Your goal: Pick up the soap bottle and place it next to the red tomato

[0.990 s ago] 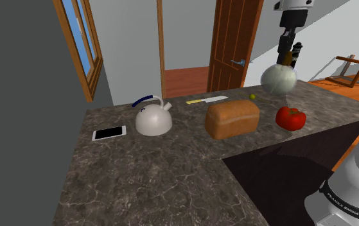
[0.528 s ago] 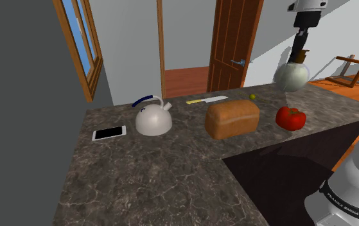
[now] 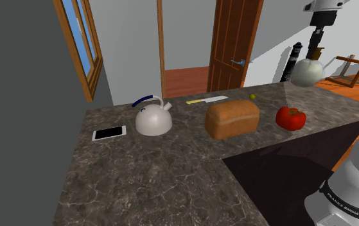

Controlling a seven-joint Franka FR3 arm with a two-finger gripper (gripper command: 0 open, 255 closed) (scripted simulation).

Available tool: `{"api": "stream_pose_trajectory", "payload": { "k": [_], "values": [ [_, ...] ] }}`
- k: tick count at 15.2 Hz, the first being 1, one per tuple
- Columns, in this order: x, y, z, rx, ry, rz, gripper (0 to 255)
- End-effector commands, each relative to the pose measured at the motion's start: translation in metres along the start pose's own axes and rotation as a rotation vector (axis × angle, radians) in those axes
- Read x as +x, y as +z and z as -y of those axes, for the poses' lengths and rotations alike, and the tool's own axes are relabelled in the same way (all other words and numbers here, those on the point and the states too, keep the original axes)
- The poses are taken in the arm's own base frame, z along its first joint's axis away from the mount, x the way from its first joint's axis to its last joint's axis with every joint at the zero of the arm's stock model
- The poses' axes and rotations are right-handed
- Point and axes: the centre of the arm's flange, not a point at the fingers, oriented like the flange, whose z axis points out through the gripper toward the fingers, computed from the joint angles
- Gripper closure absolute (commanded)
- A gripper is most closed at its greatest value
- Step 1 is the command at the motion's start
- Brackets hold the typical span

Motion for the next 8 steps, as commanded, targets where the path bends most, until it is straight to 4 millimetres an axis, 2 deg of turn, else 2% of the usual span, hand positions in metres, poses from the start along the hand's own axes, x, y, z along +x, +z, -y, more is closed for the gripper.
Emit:
{"api": "stream_pose_trajectory", "payload": {
  "k": [1,8],
  "values": [
    [-0.014,0.000,-0.022,-0.001,-0.002,0.000,255],
    [-0.050,-0.001,-0.107,-0.001,-0.002,0.000,255]
  ]
}}
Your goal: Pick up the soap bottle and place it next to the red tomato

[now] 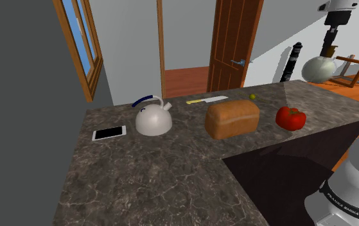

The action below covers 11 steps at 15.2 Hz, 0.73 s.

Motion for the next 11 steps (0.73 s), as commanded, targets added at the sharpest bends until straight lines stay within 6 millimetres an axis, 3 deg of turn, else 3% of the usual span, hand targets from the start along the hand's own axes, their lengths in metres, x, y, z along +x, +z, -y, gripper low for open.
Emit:
{"api": "stream_pose_trajectory", "payload": {
  "k": [1,5,11],
  "values": [
    [-0.011,0.000,-0.025,-0.002,-0.002,0.000,255],
    [-0.034,0.000,-0.078,-0.002,-0.002,0.000,255],
    [-0.032,0.031,-0.079,-0.002,-0.002,0.000,255]
  ]
}}
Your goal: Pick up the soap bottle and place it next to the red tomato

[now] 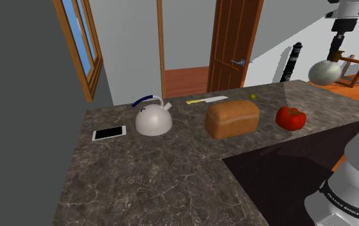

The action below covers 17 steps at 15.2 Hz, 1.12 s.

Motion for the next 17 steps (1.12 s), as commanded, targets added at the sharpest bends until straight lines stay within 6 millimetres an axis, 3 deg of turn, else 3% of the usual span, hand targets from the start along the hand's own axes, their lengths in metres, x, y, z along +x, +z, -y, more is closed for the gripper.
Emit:
{"api": "stream_pose_trajectory", "payload": {
  "k": [1,17],
  "values": [
    [0.001,0.010,-0.002,-0.001,0.000,0.000,255],
    [0.006,0.094,-0.005,-0.001,0.000,0.000,255]
  ]
}}
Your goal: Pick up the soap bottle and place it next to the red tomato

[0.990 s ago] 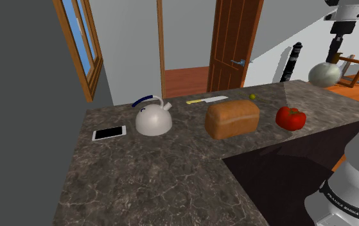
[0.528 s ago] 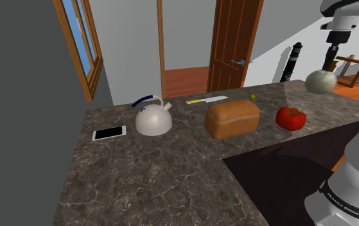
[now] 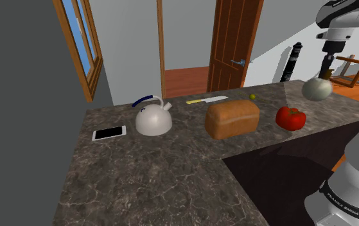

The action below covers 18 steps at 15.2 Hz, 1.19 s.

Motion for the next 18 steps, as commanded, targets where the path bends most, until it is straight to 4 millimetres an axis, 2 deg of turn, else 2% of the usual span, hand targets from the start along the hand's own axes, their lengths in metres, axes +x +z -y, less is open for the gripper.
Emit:
{"api": "stream_pose_trajectory", "payload": {
  "k": [1,18],
  "values": [
    [0.001,0.010,-0.001,-0.001,0.000,-0.001,255],
    [0.006,0.100,-0.004,-0.001,0.000,-0.001,255]
  ]
}}
